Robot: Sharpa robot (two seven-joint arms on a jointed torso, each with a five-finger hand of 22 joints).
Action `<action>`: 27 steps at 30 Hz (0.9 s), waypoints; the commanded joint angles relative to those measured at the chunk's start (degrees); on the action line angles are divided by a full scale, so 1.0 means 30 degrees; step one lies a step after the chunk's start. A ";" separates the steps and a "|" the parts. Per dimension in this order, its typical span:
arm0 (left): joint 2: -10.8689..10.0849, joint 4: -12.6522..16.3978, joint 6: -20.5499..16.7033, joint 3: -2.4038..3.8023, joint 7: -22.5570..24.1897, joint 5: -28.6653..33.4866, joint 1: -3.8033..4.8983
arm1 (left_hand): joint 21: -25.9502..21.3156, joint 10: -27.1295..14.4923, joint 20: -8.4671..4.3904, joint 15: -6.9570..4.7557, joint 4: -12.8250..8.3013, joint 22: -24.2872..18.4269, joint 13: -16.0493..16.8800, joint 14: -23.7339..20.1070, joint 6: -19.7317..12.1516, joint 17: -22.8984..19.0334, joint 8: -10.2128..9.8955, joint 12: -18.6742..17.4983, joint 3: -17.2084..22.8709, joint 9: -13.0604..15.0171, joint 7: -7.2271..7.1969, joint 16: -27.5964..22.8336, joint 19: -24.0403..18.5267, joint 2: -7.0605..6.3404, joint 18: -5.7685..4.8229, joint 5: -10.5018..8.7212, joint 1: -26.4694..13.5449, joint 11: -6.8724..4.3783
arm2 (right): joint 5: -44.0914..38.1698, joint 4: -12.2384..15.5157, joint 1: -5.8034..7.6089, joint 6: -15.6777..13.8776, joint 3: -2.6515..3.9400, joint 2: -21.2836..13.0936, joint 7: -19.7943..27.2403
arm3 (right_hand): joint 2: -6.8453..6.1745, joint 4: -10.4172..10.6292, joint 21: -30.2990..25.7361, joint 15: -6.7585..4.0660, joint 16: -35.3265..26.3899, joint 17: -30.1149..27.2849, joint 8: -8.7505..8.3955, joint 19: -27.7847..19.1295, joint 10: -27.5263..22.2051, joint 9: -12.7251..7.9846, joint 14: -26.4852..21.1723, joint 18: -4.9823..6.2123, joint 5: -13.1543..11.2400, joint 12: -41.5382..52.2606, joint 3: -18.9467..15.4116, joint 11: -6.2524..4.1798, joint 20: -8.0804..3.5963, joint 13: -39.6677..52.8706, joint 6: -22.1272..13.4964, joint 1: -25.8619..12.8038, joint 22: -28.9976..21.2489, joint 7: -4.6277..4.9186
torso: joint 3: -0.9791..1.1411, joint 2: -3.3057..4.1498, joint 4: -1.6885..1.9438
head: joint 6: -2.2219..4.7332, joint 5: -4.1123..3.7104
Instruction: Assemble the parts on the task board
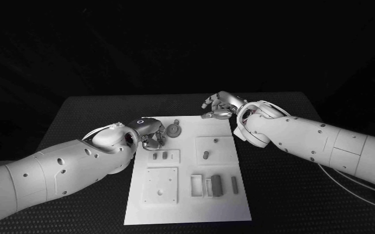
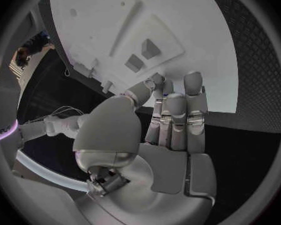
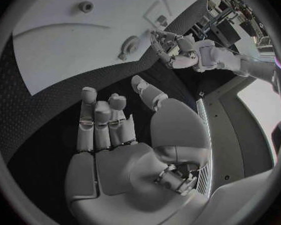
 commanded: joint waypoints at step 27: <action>0.0136 -0.0474 -0.0302 -0.0727 0.0275 0.0294 -0.0147 | -0.0033 0.0145 -0.0197 -0.0093 -0.0009 0.0381 0.0001 0.0016 0.0158 0.0040 -0.0011 0.0040 0.0101 0.0014 0.0046 -0.0133 -0.0020 0.0120 0.1330 0.0132 -0.0082 0.0011 | -0.0028 -0.0009 -0.0012 0.0232 0.0008 0.0045 0.0145 | -0.0004 0.0147 0.0063 -0.0170 0.0076 -0.0027 0.0061 0.0009 -0.0125 -0.0020 -0.0028 0.0308 -0.0023 0.0083 -0.0001 -0.0024 -0.0112 -0.0041 0.0022 -0.0187 0.0245 0.0140 | -0.0009 0.0002 0.0007 | -0.0038 -0.0038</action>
